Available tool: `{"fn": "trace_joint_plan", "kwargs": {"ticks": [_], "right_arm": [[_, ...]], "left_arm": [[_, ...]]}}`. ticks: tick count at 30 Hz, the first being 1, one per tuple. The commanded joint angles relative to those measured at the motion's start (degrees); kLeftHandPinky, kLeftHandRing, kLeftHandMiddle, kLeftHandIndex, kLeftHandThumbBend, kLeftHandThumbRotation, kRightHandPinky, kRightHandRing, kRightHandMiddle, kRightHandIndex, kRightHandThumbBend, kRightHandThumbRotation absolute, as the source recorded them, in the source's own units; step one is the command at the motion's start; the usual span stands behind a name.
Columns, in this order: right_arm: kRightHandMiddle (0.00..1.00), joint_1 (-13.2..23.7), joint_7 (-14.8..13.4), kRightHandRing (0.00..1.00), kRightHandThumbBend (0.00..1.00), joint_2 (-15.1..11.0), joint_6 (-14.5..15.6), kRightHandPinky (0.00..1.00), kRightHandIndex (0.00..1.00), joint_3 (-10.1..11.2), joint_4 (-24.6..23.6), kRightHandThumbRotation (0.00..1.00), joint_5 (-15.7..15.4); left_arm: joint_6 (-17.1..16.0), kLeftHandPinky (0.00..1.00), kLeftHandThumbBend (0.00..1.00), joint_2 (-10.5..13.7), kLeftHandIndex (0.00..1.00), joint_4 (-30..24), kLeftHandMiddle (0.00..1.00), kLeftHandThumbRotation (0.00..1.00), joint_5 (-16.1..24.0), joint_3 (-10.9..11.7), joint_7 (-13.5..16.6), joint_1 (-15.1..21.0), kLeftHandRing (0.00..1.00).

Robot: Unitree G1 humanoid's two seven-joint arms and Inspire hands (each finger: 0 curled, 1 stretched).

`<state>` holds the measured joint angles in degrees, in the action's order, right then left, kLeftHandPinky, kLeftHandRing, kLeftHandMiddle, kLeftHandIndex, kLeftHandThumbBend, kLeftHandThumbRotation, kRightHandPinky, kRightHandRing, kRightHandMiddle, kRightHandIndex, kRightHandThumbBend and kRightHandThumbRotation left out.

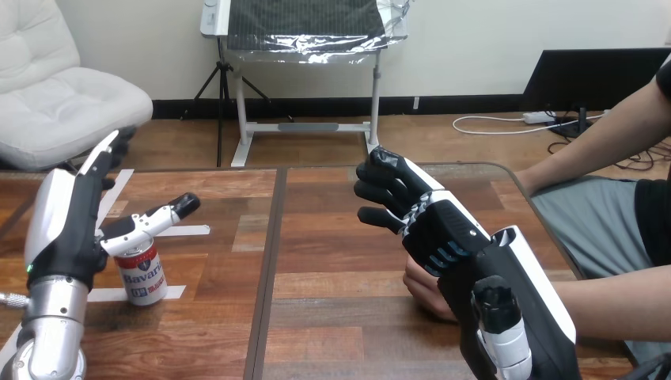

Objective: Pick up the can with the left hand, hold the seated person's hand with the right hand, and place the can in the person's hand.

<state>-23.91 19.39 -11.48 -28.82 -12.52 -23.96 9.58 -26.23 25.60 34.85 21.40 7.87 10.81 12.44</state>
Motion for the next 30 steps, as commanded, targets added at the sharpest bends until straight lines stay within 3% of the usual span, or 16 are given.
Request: {"fn": "trace_joint_plan", "kwargs": {"ticks": [1,19,30], "right_arm": [[0.91,2.6,0.1,0.9,0.74,0.4,-0.9,0.86,0.91,0.9,-0.2,1.0,0.8],[0.91,2.5,0.6,0.89,0.75,0.3,-1.2,0.85,0.91,1.3,-0.2,1.0,0.8],[0.9,2.3,0.6,0.88,0.76,0.3,-0.9,0.84,0.9,1.4,-0.5,1.0,0.8]], "left_arm": [[-0.3,0.78,0.87,2.1,0.87,3.9,0.88,0.49,0.6,-1.3,1.2,5.9,0.86],[0.8,0.77,0.88,4.1,0.89,14.5,0.88,0.46,0.8,-3.8,2.1,9.8,0.86],[2.4,0.77,0.88,4.6,0.88,17.6,0.89,0.45,0.6,-5.4,1.7,10.9,0.87]]}}
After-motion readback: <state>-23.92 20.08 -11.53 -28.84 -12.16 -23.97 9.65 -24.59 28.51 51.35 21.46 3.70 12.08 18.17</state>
